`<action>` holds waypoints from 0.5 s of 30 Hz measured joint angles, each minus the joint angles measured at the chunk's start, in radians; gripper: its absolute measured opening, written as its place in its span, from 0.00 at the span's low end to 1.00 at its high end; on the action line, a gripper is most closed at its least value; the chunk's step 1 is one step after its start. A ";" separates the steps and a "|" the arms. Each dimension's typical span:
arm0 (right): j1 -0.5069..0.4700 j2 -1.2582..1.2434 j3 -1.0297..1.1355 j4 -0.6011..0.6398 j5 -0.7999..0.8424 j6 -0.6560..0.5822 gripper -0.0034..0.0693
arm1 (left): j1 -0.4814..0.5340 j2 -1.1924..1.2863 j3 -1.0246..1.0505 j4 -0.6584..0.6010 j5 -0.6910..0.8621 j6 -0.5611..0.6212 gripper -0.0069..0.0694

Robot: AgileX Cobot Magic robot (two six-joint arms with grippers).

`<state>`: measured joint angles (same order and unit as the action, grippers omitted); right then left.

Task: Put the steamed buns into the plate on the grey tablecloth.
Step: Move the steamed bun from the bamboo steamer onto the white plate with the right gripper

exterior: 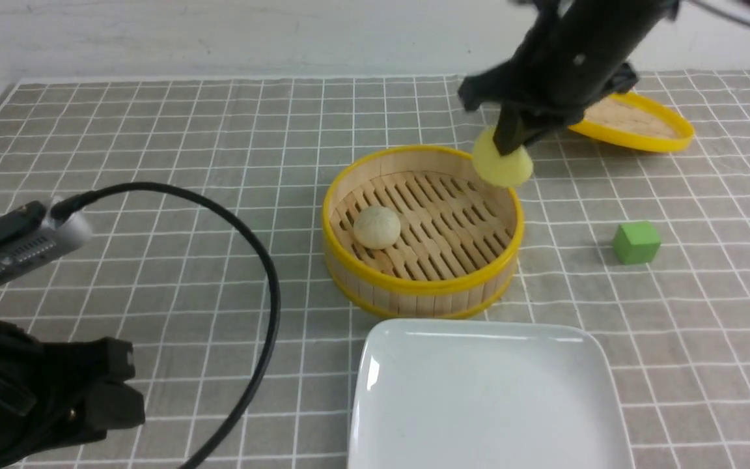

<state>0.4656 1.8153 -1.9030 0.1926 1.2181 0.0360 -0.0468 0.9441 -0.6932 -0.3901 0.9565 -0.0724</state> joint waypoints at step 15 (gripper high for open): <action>0.271 -0.192 0.790 -0.082 -0.333 0.129 0.13 | 0.000 0.002 0.000 0.005 -0.063 -0.004 0.46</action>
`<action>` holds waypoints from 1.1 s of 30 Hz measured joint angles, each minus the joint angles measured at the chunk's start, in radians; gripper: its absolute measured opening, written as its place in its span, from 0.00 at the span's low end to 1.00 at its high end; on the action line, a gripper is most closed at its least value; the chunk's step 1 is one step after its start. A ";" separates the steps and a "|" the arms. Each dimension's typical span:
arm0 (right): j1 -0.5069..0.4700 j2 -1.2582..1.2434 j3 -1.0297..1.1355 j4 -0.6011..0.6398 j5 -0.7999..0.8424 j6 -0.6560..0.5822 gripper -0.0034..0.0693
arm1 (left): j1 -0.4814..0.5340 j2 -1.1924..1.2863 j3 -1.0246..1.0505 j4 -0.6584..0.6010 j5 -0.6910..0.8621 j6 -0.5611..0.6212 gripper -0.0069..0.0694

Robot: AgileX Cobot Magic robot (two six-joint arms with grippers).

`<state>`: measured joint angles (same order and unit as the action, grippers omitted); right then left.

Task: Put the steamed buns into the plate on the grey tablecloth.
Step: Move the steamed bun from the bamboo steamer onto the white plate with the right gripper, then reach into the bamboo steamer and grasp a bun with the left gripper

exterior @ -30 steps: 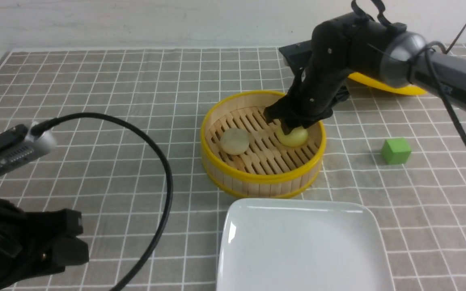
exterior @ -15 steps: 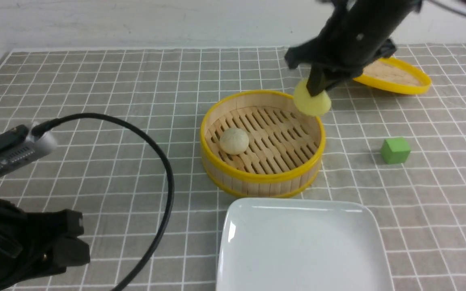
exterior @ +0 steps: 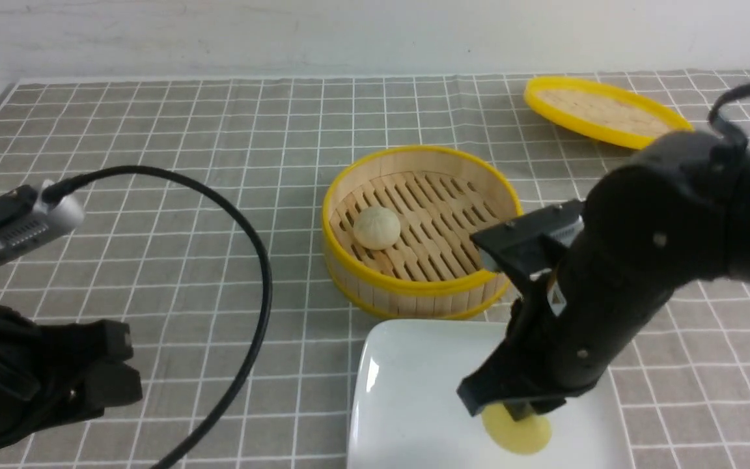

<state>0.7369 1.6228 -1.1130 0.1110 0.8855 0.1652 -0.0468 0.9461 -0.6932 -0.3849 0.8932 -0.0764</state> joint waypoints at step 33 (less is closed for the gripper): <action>-0.216 -0.565 0.058 -0.173 0.318 0.016 0.03 | -0.373 0.943 -1.014 0.077 0.145 -0.033 0.56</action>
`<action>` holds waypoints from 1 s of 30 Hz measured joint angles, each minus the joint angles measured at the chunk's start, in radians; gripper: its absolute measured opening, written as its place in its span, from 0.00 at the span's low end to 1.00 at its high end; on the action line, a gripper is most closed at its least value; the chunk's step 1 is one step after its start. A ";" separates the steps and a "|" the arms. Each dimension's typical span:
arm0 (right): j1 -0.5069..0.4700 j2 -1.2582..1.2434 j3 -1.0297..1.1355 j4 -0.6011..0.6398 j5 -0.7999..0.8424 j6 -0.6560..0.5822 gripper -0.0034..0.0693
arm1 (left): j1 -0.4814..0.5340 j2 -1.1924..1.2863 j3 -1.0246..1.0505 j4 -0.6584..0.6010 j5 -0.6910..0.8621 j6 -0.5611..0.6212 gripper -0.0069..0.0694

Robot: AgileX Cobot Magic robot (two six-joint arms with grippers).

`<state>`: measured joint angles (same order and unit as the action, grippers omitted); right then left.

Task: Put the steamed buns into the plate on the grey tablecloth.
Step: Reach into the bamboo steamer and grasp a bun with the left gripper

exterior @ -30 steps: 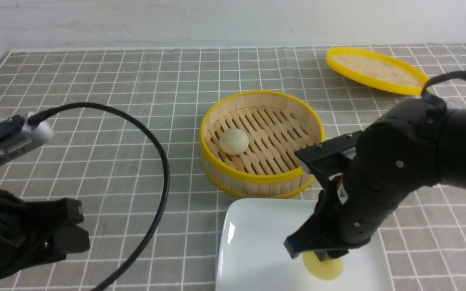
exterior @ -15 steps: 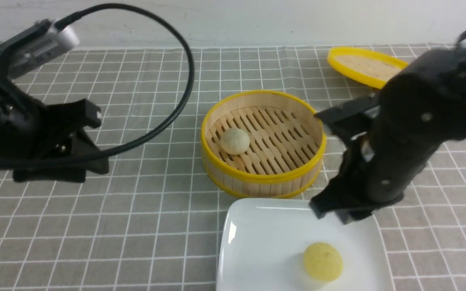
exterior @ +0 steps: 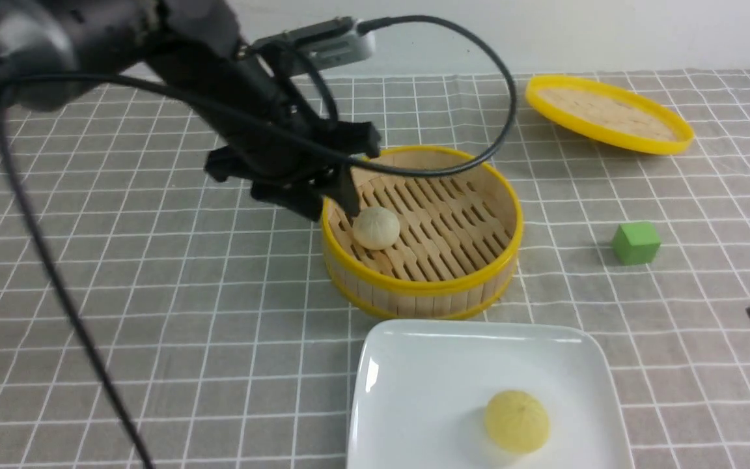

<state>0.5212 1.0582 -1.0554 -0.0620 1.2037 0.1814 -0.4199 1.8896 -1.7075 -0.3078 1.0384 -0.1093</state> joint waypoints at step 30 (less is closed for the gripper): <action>0.000 -0.023 0.099 0.000 -0.160 0.047 0.05 | -0.024 0.328 -0.381 0.097 0.098 -0.018 0.13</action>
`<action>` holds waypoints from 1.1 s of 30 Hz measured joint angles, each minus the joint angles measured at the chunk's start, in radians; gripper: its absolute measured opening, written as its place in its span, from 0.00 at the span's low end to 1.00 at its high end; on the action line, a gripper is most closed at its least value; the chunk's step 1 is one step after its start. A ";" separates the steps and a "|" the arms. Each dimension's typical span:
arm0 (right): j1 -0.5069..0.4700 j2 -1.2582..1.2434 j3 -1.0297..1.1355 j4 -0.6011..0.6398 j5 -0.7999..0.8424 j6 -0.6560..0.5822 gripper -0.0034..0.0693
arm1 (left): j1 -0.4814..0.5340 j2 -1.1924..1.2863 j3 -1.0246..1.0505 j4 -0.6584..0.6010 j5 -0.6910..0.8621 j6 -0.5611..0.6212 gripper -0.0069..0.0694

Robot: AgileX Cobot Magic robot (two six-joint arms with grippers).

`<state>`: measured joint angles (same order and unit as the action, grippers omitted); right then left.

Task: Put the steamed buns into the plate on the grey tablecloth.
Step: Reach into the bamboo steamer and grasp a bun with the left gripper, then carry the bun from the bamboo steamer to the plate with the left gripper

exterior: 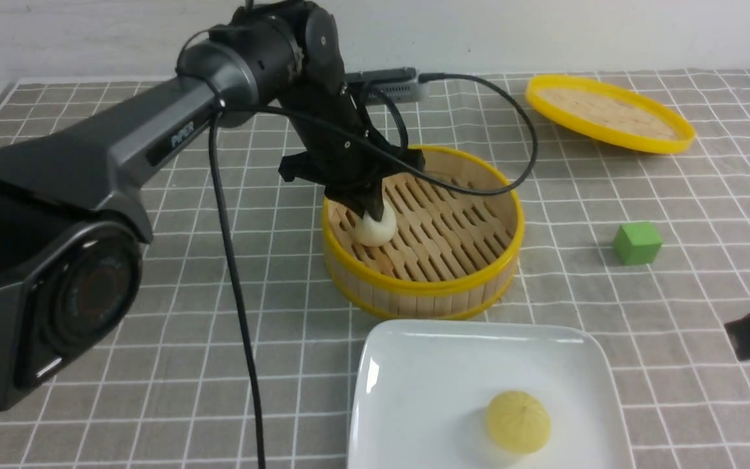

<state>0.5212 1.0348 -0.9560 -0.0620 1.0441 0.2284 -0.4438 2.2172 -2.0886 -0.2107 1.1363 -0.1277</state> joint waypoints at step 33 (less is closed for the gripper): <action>0.000 -0.190 0.000 -0.012 0.089 -0.001 0.08 | -0.278 -0.418 0.821 -0.059 -0.319 -0.066 0.38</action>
<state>0.5212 0.8445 -0.9560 -0.0741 1.1327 0.2275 -0.7217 1.7995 -1.2675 -0.2701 0.8173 -0.1936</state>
